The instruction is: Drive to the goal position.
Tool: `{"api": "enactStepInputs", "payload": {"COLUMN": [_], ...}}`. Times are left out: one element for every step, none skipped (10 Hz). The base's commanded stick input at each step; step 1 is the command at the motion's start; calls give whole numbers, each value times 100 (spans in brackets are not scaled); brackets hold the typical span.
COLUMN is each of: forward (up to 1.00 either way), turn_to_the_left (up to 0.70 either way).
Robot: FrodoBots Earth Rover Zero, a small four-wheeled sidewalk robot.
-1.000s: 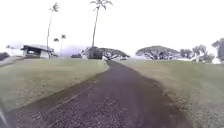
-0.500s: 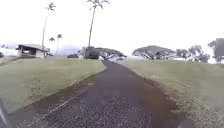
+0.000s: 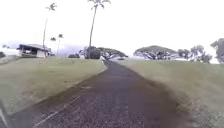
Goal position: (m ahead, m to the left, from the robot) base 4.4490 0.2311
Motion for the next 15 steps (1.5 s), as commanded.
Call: {"api": "enactStepInputs", "payload": {"forward": [70, 70, 70, 70, 70, 70, 70, 70, 70, 70, 70, 70, 70, 70, 70], "turn_to_the_left": [0, 0, 0, 0, 0, -1, -28, -35, -35, -35, -33, 0, 0, 0, 0]}}
